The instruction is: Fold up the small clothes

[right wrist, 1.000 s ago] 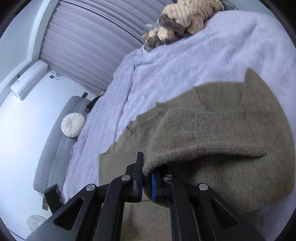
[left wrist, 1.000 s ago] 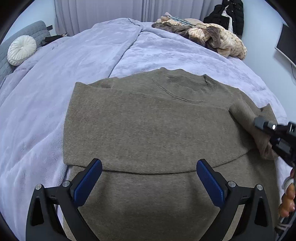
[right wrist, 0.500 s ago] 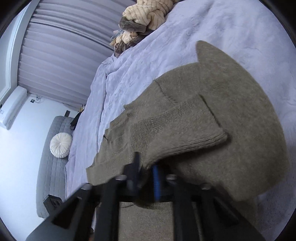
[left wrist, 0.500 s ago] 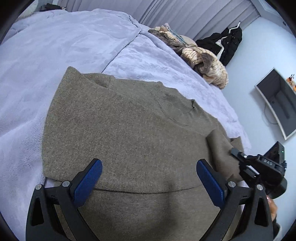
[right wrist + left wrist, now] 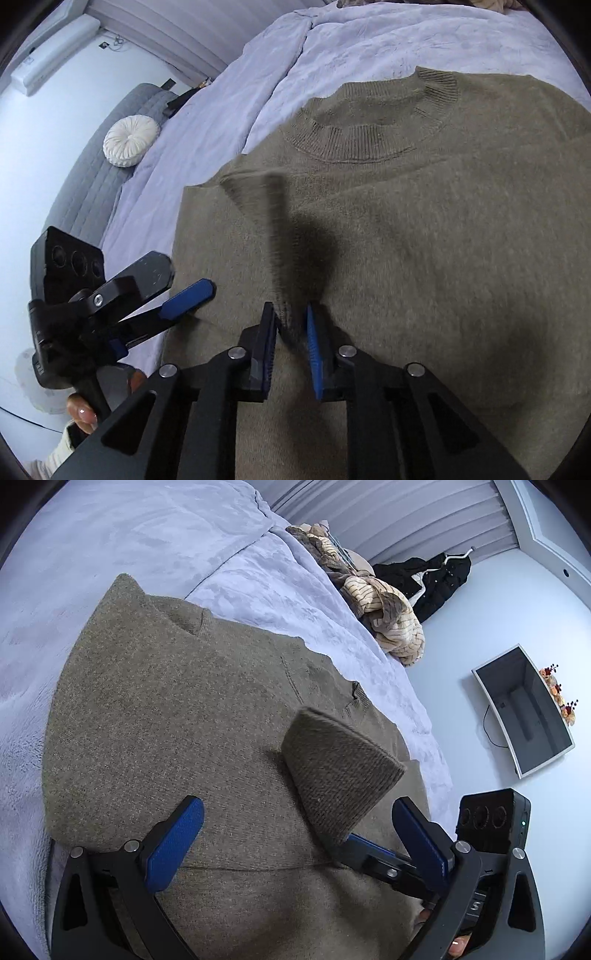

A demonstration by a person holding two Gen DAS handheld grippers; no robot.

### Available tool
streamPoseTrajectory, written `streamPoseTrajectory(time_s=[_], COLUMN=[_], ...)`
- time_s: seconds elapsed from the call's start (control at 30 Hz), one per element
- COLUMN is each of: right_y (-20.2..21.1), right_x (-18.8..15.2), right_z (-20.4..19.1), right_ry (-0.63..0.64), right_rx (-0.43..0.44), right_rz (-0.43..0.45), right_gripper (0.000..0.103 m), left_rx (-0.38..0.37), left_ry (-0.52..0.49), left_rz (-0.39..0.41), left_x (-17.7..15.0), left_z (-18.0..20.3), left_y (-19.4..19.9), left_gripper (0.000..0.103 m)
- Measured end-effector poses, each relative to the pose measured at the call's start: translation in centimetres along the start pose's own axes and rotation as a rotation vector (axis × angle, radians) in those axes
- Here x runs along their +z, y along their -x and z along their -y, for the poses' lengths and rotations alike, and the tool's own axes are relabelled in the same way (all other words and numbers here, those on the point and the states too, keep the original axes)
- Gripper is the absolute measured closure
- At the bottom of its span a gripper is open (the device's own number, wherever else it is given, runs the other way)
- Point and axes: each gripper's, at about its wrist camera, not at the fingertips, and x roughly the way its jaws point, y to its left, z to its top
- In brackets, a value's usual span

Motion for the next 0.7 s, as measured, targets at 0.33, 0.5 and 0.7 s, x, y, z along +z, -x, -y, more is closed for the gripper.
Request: streamPoseTrajectory(time_s=[0.33, 0.5, 0.7], right_y=[11.3, 15.1, 14.5], right_x=[-4.1, -5.6, -4.2], right_z=[8.4, 15.0, 16.8], right_ry=[-0.231, -0.459, -0.549], right_rx=[-0.046, -0.001, 0.054], right_rz=[0.187, 0.295, 0.376], right_gripper=[0.044, 0.044, 0.097], left_rx=[0.050, 0.124, 0.153], left_ry=[-0.055, -0.056, -0.104], left_rz=[-0.048, -0.065, -0.054], left_x=[-0.1, 0.3, 1.3], left_z=[2.0, 1.9, 2.6], left_y=[-1.9, -2.6, -1.3], left_gripper=[0.001, 0.053, 0.097])
